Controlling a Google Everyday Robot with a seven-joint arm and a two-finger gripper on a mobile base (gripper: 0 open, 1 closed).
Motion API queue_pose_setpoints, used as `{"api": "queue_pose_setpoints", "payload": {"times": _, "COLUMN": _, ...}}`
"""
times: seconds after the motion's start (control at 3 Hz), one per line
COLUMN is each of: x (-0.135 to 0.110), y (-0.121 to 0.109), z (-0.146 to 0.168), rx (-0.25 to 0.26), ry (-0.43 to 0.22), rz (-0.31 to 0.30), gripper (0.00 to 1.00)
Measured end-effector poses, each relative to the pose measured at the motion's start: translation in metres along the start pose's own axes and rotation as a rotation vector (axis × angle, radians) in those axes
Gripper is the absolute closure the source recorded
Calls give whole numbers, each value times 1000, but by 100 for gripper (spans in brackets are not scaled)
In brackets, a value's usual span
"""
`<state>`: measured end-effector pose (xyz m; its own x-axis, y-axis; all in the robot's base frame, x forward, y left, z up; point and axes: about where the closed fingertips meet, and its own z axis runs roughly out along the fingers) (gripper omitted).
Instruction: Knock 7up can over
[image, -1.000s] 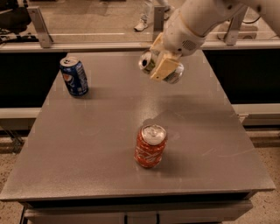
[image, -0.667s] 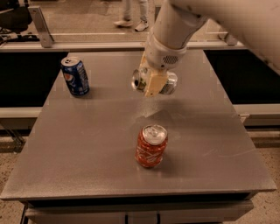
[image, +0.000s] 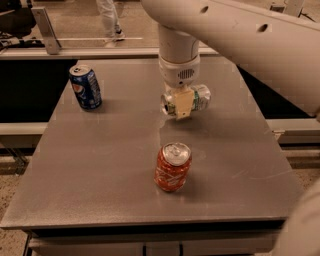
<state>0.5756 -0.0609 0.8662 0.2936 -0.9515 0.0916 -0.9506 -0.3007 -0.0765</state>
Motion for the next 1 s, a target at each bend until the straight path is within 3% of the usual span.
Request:
{"api": "queue_pose_setpoints", "payload": {"times": 0.33, "x": 8, "y": -4, "z": 7, "rx": -54, "ry": -12, "rz": -22, "gripper": 37}}
{"api": "queue_pose_setpoints", "payload": {"times": 0.67, "x": 7, "y": -9, "z": 7, "rx": -35, "ry": -18, "rz": -22, "gripper": 13}}
{"api": "queue_pose_setpoints", "payload": {"times": 1.0, "x": 6, "y": -13, "z": 7, "rx": -17, "ry": -22, "rz": -21, "gripper": 0}}
